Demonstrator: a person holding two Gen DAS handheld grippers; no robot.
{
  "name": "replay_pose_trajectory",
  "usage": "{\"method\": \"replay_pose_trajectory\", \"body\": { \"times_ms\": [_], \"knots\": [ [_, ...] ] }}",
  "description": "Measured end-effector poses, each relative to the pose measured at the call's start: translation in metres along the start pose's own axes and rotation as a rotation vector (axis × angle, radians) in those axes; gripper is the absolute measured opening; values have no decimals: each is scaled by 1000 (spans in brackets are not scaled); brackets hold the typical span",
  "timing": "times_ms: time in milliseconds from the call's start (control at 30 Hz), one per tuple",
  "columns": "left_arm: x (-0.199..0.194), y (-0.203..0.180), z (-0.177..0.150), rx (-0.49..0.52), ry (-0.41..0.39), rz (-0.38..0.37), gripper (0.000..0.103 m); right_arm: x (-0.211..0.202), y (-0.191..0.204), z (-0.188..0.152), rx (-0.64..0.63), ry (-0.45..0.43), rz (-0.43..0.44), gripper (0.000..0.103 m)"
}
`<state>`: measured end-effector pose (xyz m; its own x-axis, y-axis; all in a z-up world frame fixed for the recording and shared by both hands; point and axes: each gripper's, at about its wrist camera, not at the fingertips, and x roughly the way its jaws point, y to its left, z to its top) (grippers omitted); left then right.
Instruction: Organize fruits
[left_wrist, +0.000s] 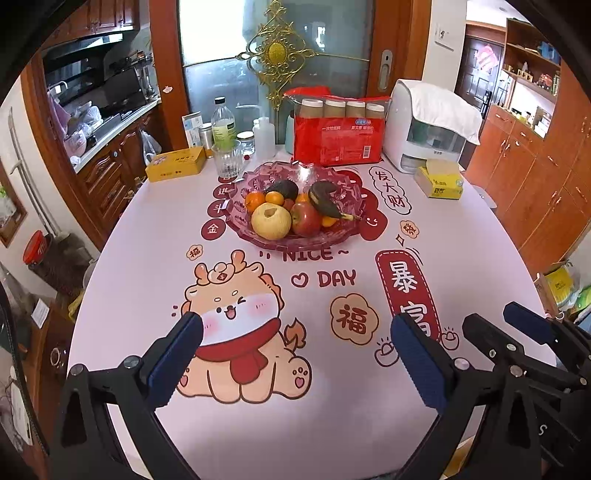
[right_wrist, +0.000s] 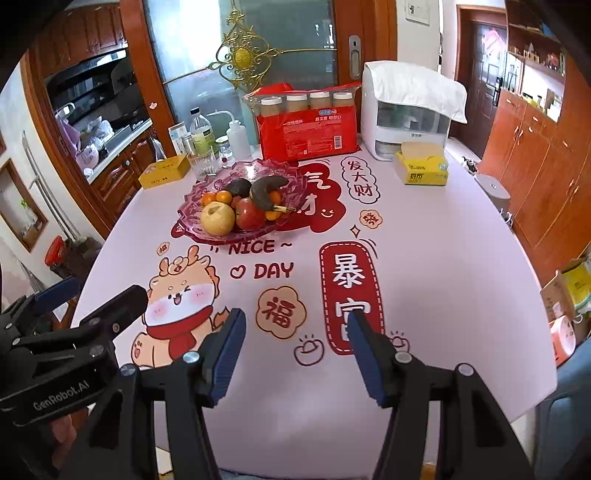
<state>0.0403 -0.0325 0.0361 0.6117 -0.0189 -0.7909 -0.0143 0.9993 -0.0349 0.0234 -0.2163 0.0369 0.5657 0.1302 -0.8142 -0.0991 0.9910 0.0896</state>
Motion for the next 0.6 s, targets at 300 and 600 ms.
{"method": "replay_pose_trajectory", "body": {
  "times_ms": [300,600],
  "knots": [
    [-14,-12,-2,-21,-24,46,101,-8,-12,0,-17,-10,34,58],
    [-21,-15,-3,-32,-32,89,101,-9,-14,0,-26,-11,83,58]
  ]
}}
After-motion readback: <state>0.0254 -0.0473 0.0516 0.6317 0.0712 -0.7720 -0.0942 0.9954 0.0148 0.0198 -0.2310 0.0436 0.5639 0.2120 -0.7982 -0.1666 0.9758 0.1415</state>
